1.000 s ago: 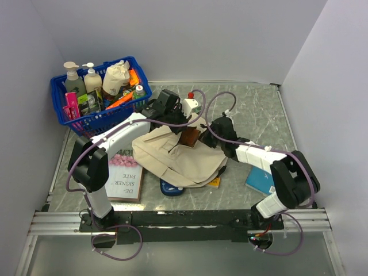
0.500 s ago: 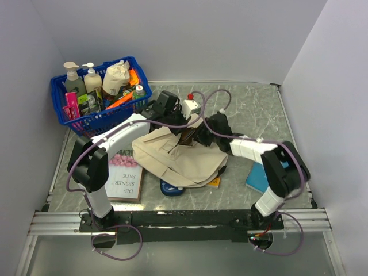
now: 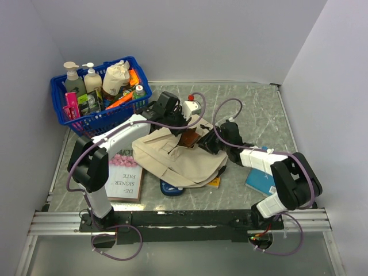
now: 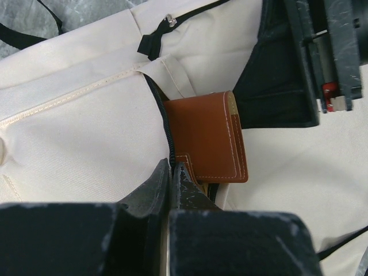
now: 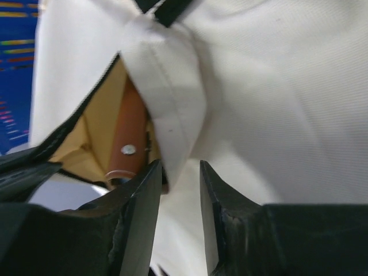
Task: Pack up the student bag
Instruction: Place the personal item in the student bag, then zip the student bag at the center of the board.
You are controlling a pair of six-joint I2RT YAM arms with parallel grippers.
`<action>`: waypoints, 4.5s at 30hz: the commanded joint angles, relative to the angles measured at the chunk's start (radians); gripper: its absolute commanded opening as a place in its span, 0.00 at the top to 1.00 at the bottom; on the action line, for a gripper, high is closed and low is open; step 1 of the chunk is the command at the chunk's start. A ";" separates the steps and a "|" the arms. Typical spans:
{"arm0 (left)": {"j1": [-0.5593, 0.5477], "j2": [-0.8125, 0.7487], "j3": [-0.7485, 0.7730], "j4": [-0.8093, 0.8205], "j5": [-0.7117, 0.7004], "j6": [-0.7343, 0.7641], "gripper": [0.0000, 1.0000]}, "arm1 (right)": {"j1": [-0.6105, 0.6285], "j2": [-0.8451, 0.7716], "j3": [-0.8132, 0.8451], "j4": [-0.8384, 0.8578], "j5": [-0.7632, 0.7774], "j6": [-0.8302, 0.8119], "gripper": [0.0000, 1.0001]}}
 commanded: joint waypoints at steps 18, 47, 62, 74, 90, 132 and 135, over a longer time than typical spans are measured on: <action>-0.011 -0.057 -0.004 0.016 0.063 0.003 0.99 | 0.007 -0.131 0.003 0.008 -0.024 0.013 0.55; -0.009 -0.046 0.008 0.022 0.078 -0.013 0.99 | 0.052 0.079 0.134 -0.017 -0.007 0.014 1.00; -0.009 -0.046 0.014 0.013 0.078 -0.018 0.99 | 0.119 0.277 0.238 0.316 -0.062 0.153 1.00; 0.037 -0.040 0.008 -0.013 0.124 -0.024 0.91 | 0.096 -0.112 0.027 0.093 0.029 -0.103 0.42; 0.192 -0.057 0.071 -0.610 0.434 0.674 0.58 | 0.236 -0.353 -0.087 -0.047 0.146 -0.375 0.50; 0.115 -0.011 -0.156 -0.416 0.211 0.991 0.64 | 0.293 -0.257 -0.161 -0.063 0.191 -0.387 0.55; 0.113 -0.005 -0.141 -0.396 0.246 0.967 0.67 | 0.291 -0.252 -0.159 -0.060 0.188 -0.386 0.55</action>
